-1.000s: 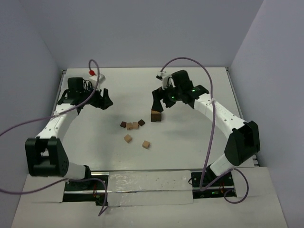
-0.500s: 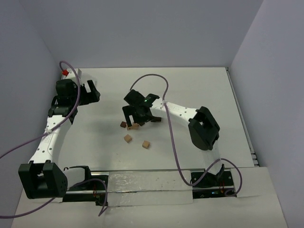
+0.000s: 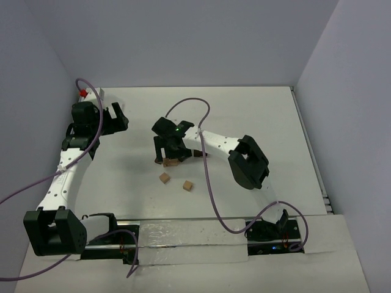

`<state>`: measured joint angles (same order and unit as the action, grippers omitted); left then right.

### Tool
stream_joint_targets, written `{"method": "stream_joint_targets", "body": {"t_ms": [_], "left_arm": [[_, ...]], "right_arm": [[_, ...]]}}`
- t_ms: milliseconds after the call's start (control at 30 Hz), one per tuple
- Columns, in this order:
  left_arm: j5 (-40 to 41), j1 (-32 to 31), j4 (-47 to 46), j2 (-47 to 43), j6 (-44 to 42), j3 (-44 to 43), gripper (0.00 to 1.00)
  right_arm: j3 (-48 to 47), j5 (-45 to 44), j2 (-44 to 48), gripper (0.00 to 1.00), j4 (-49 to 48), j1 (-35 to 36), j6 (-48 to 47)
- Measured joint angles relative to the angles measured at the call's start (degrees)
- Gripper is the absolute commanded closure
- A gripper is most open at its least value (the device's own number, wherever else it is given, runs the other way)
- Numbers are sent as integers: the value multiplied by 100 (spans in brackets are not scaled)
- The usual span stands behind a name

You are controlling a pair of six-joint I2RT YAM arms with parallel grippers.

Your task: Build the wood block tower

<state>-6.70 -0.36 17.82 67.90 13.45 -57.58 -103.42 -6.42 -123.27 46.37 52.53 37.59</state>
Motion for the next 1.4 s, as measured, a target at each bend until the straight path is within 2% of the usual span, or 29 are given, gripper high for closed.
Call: {"method": "stream_joint_targets", "body": {"t_ms": [500,1400], "left_arm": [[-149,0,-2,9,9,-2,1],[-268,0,-4,59,9,-2,1]], "right_arm": [[-238,-22,-456,1,71,0,229],[-457,-70,-654,18,85,-2,311]]}}
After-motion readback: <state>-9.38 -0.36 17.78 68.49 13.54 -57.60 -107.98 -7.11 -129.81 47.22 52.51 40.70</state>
